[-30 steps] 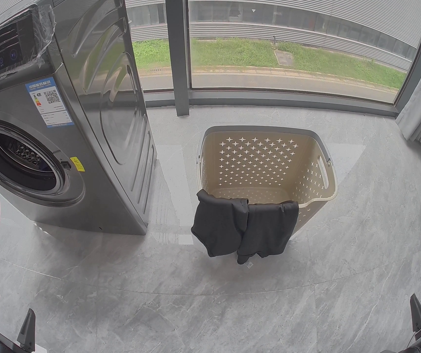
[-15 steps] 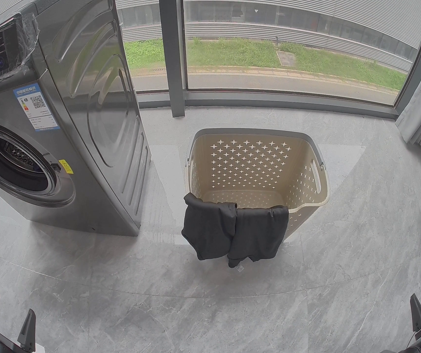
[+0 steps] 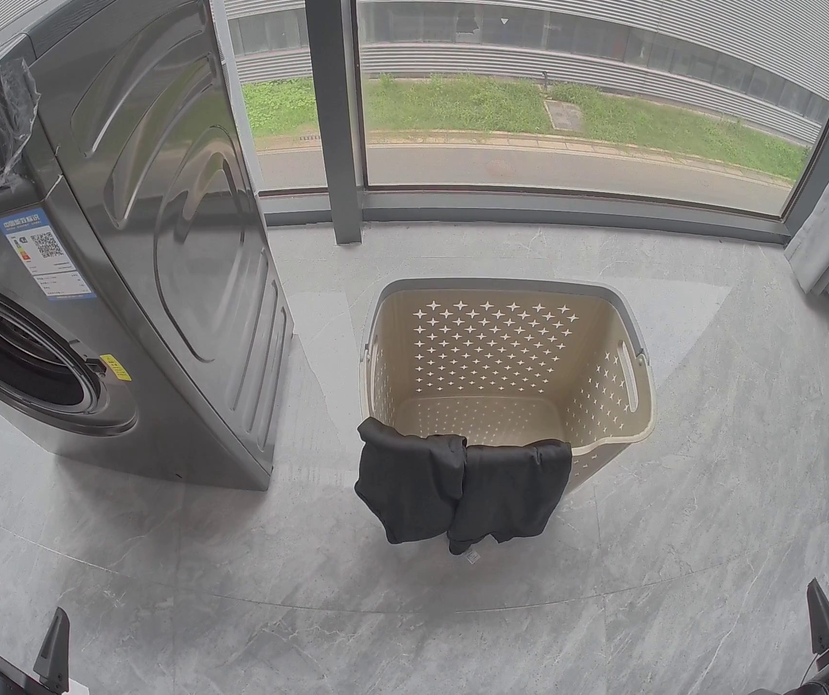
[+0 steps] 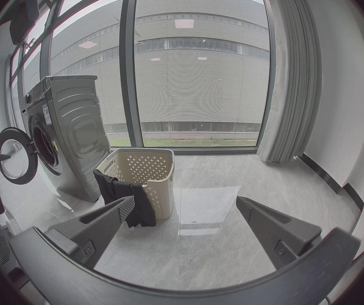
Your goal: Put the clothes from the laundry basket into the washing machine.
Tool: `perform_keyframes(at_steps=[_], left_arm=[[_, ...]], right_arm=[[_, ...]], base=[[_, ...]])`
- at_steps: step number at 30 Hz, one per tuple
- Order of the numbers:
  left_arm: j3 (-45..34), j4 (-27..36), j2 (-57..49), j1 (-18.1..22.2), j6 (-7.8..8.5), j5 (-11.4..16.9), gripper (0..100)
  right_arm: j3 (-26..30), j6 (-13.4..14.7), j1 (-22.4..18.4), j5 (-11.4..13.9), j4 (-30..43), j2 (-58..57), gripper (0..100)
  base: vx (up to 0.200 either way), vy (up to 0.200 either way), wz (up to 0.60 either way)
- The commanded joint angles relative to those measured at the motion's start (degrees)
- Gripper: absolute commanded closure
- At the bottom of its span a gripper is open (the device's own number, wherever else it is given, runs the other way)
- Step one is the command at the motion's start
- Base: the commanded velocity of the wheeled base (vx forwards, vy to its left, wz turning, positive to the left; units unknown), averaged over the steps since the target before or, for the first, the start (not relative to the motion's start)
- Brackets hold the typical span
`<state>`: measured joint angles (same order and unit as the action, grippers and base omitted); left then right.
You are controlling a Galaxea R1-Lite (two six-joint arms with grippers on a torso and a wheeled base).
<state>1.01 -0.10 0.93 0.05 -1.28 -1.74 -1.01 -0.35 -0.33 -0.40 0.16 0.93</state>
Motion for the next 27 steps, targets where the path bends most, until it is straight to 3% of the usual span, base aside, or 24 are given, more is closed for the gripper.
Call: perform_keyframes(at_steps=[1,9,13,15,21,22,27], left_arm=[[-0.92,0.01,-0.75,0.04,-0.04,-0.01,0],[-0.92,0.01,-0.75,0.04,-0.39,-0.01,0],[-0.92,0.01,-0.75,0.04,-0.13,-0.01,0],[-0.92,0.01,-0.75,0.04,0.05,-0.01,0],[-0.92,0.01,-0.75,0.04,0.14,-0.01,0],[-0.92,0.01,-0.75,0.04,0.14,-0.01,0],[-0.92,0.01,-0.75,0.04,0.05,-0.01,0]], right_arm=[[0.84,0.0,0.07,-0.04,0.02,-0.22,0],[0.92,1.14,-0.02,-0.39,-0.16,-0.31,0],[-8.57,1.23,0.33,0.31,-3.32,1.97,0],[-9.1,2.64,2.17,1.98,-2.71,8.74,0],[-6.37,5.54,7.1,3.83,-5.17,23.86,0],[-6.63,7.56,8.68,4.09,-9.74,33.44,0],[-6.81,8.88,10.88,4.09,-23.54,53.3,0]], base=[[0.0,-0.2,0.0],[0.0,-0.05,0.0],[0.0,0.0,0.0],[0.0,0.0,0.0],[0.0,0.0,0.0],[0.0,0.0,0.0],[0.0,0.0,0.0]])
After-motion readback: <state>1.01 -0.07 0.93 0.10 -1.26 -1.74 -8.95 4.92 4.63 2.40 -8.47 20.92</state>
